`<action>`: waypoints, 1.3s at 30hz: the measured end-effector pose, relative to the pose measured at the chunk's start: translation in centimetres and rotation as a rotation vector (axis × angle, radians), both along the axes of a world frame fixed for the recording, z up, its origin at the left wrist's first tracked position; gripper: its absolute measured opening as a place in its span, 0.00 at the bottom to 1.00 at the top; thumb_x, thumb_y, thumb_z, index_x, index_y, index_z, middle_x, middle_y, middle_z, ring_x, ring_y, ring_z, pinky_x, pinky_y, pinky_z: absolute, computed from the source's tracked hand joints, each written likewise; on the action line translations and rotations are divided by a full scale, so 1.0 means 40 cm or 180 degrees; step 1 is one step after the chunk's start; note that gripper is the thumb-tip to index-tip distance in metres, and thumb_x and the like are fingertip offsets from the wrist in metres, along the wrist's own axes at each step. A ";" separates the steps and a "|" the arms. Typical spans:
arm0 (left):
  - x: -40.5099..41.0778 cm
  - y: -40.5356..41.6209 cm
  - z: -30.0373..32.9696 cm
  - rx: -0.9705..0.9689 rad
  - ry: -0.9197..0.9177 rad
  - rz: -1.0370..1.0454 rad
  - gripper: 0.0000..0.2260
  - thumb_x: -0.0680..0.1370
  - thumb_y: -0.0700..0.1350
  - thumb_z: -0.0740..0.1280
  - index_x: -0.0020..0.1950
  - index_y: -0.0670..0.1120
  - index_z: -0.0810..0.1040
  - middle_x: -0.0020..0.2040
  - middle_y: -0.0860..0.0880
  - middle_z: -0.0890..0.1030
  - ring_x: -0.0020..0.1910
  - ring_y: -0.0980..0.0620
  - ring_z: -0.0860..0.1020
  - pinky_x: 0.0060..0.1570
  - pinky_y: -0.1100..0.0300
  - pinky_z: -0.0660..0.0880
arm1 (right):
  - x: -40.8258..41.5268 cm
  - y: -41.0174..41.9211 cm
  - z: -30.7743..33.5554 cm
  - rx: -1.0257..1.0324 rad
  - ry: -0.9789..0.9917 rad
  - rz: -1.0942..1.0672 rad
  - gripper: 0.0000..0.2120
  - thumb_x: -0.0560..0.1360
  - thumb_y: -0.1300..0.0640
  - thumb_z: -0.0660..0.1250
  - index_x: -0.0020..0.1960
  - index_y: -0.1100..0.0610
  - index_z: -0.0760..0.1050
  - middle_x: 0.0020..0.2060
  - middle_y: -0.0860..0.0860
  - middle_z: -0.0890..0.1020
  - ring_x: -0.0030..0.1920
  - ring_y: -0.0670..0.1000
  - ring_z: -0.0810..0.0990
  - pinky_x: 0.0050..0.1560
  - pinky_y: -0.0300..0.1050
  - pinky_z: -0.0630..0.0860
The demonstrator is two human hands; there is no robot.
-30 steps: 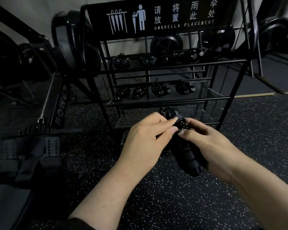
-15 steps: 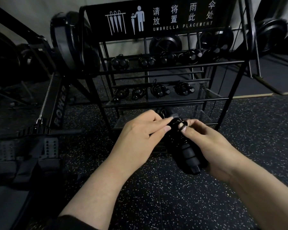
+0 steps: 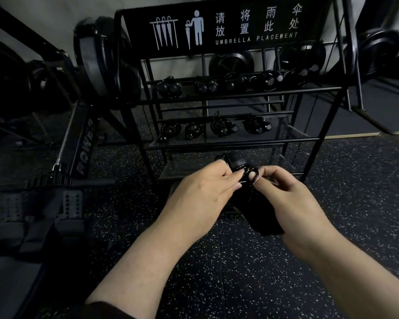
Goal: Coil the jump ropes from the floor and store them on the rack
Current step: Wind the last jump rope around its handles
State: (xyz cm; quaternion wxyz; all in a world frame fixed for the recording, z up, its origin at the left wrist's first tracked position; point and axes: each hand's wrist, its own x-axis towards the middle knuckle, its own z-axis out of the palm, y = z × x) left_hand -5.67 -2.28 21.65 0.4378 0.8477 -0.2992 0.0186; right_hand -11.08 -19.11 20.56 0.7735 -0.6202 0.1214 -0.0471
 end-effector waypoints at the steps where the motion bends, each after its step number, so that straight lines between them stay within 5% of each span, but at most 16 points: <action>1: -0.004 -0.002 -0.001 0.0041 -0.0096 -0.0035 0.09 0.82 0.48 0.68 0.43 0.49 0.75 0.40 0.52 0.76 0.38 0.54 0.76 0.40 0.55 0.73 | 0.001 -0.003 -0.001 -0.0219 -0.0026 -0.0055 0.07 0.78 0.53 0.71 0.49 0.56 0.77 0.33 0.52 0.80 0.32 0.55 0.78 0.27 0.45 0.71; 9: -0.007 -0.022 -0.021 0.0387 -0.0423 -0.0222 0.07 0.84 0.46 0.64 0.55 0.46 0.80 0.43 0.54 0.74 0.41 0.54 0.75 0.41 0.57 0.72 | -0.001 -0.014 -0.008 -0.1157 -0.0143 -0.0276 0.07 0.79 0.56 0.71 0.42 0.52 0.79 0.33 0.55 0.81 0.28 0.53 0.79 0.24 0.46 0.74; 13: -0.003 -0.026 -0.036 0.0450 -0.0610 -0.0191 0.08 0.84 0.46 0.63 0.59 0.46 0.80 0.43 0.54 0.73 0.40 0.53 0.74 0.41 0.52 0.74 | 0.002 -0.008 -0.010 -0.1378 -0.0153 -0.0336 0.09 0.80 0.57 0.69 0.41 0.50 0.77 0.35 0.58 0.83 0.32 0.63 0.83 0.24 0.53 0.77; 17: -0.005 -0.030 -0.042 0.0506 -0.0581 -0.0207 0.08 0.85 0.46 0.62 0.53 0.45 0.79 0.42 0.53 0.72 0.40 0.52 0.73 0.40 0.47 0.73 | 0.001 -0.010 -0.010 -0.1139 -0.0048 -0.0313 0.06 0.80 0.59 0.69 0.45 0.52 0.78 0.34 0.55 0.83 0.29 0.59 0.81 0.24 0.52 0.77; 22: 0.002 -0.025 -0.040 0.0316 -0.0594 -0.0052 0.13 0.84 0.44 0.63 0.68 0.48 0.80 0.44 0.58 0.73 0.43 0.57 0.75 0.44 0.61 0.74 | 0.003 -0.009 0.000 -0.0842 -0.0023 -0.0244 0.02 0.78 0.57 0.72 0.46 0.53 0.81 0.35 0.55 0.85 0.29 0.54 0.82 0.24 0.45 0.74; 25: -0.004 -0.024 -0.041 0.0261 -0.0690 0.0024 0.18 0.84 0.44 0.64 0.74 0.50 0.75 0.46 0.58 0.75 0.45 0.57 0.77 0.47 0.59 0.74 | 0.004 -0.004 0.007 -0.0553 -0.0028 -0.0307 0.02 0.76 0.57 0.74 0.45 0.53 0.83 0.36 0.56 0.86 0.30 0.54 0.82 0.24 0.42 0.73; 29: -0.005 -0.023 -0.038 0.0079 -0.0787 0.0128 0.16 0.83 0.44 0.66 0.72 0.50 0.78 0.46 0.58 0.77 0.44 0.57 0.79 0.47 0.62 0.76 | 0.005 -0.007 0.007 -0.0526 -0.0105 -0.0352 0.01 0.75 0.57 0.75 0.45 0.53 0.84 0.37 0.56 0.86 0.31 0.53 0.83 0.25 0.42 0.74; 35: 0.002 -0.027 -0.039 0.0055 -0.0295 -0.0094 0.11 0.83 0.41 0.66 0.63 0.46 0.84 0.41 0.65 0.75 0.45 0.71 0.76 0.46 0.73 0.71 | -0.001 -0.015 0.007 -0.0493 -0.0037 -0.0207 0.01 0.75 0.58 0.75 0.46 0.53 0.84 0.37 0.56 0.87 0.31 0.53 0.83 0.26 0.44 0.76; 39: -0.005 -0.031 -0.034 -0.0015 -0.0133 -0.0122 0.11 0.83 0.43 0.65 0.63 0.44 0.83 0.42 0.63 0.75 0.46 0.67 0.77 0.45 0.70 0.72 | 0.003 -0.025 0.011 -0.0699 -0.0023 -0.0065 0.03 0.77 0.58 0.73 0.45 0.51 0.83 0.36 0.57 0.86 0.31 0.56 0.80 0.29 0.49 0.74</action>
